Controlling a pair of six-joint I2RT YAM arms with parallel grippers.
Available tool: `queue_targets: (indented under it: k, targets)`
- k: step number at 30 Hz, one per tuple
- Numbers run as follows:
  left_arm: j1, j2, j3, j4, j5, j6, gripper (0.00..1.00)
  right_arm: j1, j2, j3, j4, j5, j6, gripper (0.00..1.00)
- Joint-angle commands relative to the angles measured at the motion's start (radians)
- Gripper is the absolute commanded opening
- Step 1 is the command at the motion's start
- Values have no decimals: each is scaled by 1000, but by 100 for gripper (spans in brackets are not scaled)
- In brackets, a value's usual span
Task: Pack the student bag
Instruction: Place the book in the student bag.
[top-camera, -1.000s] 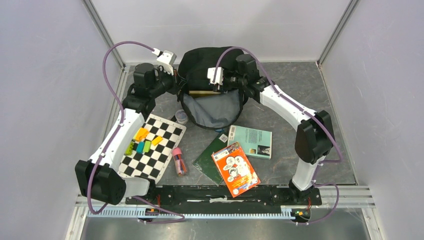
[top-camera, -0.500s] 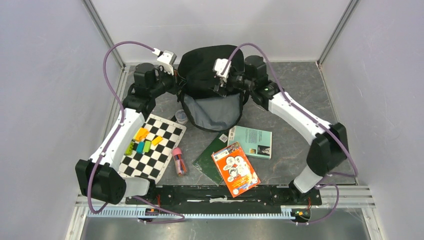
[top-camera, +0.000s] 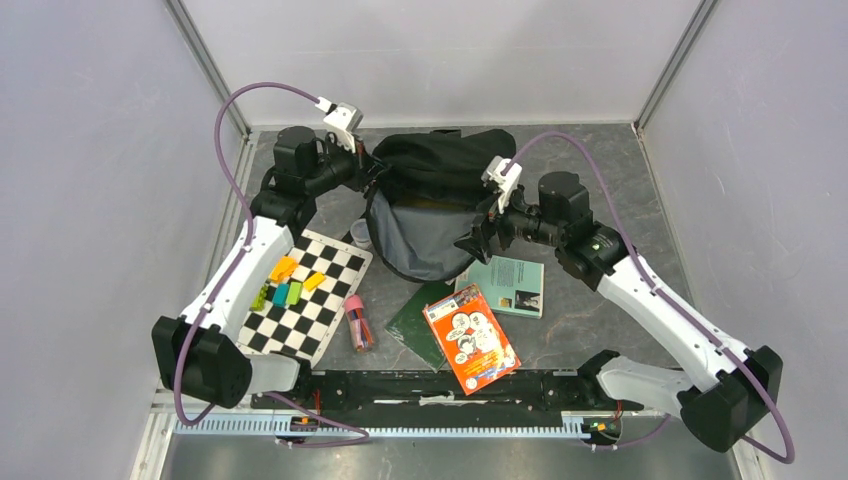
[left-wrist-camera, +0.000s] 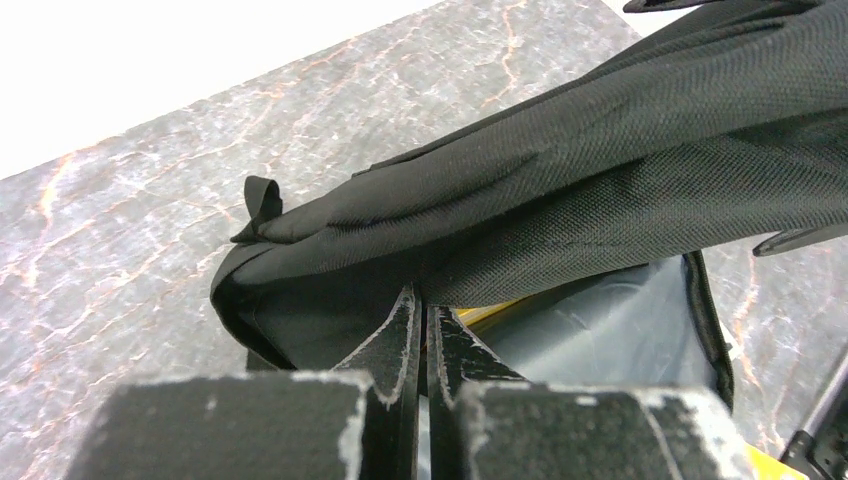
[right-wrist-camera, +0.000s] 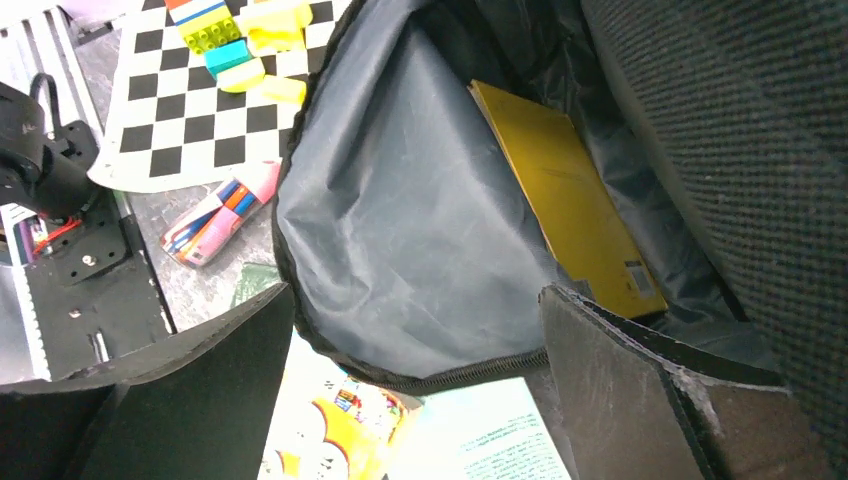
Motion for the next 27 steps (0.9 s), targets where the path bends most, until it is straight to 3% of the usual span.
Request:
queue_targets:
  k: [1,6,12,16,20,27]
  targets:
    - [26,6,-10,58,-18,-49,2,-16,-58,81,35,14,51,97]
    - [25,2,-18,83,15,-79,2,-16,16,201,-7,-232,84,98]
    - [11,-29,-43,182,64,-147,2,-8,49,107,-23,-229,72,98]
    - [0,-11,-4,187,49,-203,2,59,97,59,-69,-292,41,98]
    - [-2,15,39,204,55,-281,2,104,137,56,-158,-253,-39,98]
    - [1,57,114,106,-144,-348,2,147,145,99,-233,-317,-78,98]
